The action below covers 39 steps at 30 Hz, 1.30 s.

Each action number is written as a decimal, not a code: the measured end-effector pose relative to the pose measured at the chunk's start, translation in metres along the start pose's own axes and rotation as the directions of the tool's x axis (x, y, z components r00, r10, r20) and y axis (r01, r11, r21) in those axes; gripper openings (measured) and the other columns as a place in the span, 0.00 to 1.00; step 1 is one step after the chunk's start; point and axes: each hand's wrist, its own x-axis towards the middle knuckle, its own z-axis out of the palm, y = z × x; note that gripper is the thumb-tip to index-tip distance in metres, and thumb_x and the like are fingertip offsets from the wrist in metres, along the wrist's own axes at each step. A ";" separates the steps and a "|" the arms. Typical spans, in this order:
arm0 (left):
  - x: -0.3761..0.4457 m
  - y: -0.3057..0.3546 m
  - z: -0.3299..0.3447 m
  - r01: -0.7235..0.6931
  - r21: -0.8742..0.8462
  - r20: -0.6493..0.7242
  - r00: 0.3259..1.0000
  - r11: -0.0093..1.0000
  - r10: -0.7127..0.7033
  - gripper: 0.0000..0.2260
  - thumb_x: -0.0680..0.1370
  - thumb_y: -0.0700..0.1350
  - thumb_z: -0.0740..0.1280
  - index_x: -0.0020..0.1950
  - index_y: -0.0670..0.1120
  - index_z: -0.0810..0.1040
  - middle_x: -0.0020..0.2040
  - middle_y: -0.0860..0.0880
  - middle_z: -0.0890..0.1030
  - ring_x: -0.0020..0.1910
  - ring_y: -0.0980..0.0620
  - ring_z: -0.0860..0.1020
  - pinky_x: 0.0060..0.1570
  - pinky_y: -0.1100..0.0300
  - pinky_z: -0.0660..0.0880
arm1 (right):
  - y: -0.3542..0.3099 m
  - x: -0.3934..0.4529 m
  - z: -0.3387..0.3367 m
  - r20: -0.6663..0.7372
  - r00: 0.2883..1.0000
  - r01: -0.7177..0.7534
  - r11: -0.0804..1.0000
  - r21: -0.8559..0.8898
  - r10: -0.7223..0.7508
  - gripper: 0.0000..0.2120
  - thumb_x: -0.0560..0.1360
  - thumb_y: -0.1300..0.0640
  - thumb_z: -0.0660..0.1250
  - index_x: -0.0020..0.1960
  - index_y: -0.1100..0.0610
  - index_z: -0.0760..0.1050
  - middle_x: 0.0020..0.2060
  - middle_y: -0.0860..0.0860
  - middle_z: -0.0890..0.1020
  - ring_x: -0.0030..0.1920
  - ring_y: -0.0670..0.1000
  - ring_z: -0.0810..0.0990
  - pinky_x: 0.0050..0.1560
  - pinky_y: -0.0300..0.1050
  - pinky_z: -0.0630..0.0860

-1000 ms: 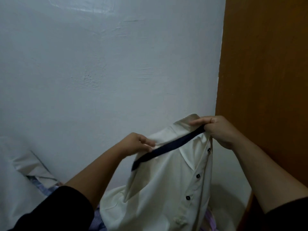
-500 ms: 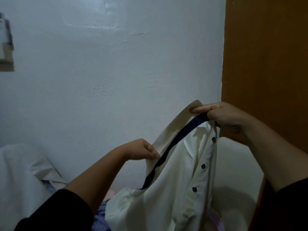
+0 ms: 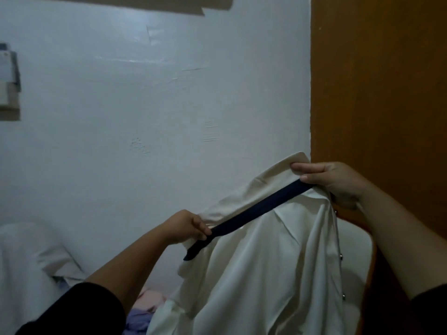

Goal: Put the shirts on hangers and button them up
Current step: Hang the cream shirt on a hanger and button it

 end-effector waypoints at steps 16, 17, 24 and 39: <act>-0.131 0.060 -0.170 0.044 0.130 -0.359 0.933 0.991 0.005 0.16 0.70 0.40 0.76 0.34 0.63 0.83 0.40 0.60 0.82 0.40 0.57 0.78 0.45 0.62 0.75 | -0.013 -0.001 0.049 -0.141 0.976 0.192 0.956 0.221 -0.164 0.16 0.75 0.68 0.64 0.62 0.60 0.76 0.54 0.50 0.80 0.48 0.45 0.79 0.51 0.37 0.79; -0.141 0.073 -0.179 0.026 0.108 -0.389 0.921 0.994 0.018 0.15 0.70 0.39 0.75 0.37 0.61 0.83 0.42 0.58 0.82 0.39 0.56 0.79 0.43 0.61 0.77 | -0.019 0.000 0.050 -0.161 0.968 0.226 0.945 0.238 -0.191 0.17 0.75 0.68 0.64 0.63 0.61 0.75 0.56 0.51 0.79 0.49 0.45 0.79 0.53 0.37 0.78; -0.179 0.165 -0.223 -0.051 0.185 -0.485 0.864 0.982 0.136 0.18 0.71 0.43 0.73 0.57 0.58 0.78 0.47 0.57 0.76 0.44 0.55 0.77 0.41 0.63 0.74 | -0.069 -0.003 0.038 -0.315 0.907 0.394 0.828 0.399 -0.280 0.16 0.75 0.69 0.63 0.62 0.59 0.75 0.50 0.49 0.82 0.44 0.43 0.82 0.46 0.36 0.80; -0.094 0.028 -0.141 0.299 0.264 -0.273 0.935 0.917 -0.226 0.23 0.69 0.42 0.76 0.63 0.54 0.78 0.55 0.51 0.78 0.47 0.53 0.76 0.49 0.64 0.70 | 0.070 0.047 0.084 -0.178 0.983 0.104 0.942 0.320 -0.048 0.17 0.75 0.68 0.65 0.63 0.61 0.75 0.53 0.54 0.80 0.48 0.50 0.80 0.52 0.39 0.78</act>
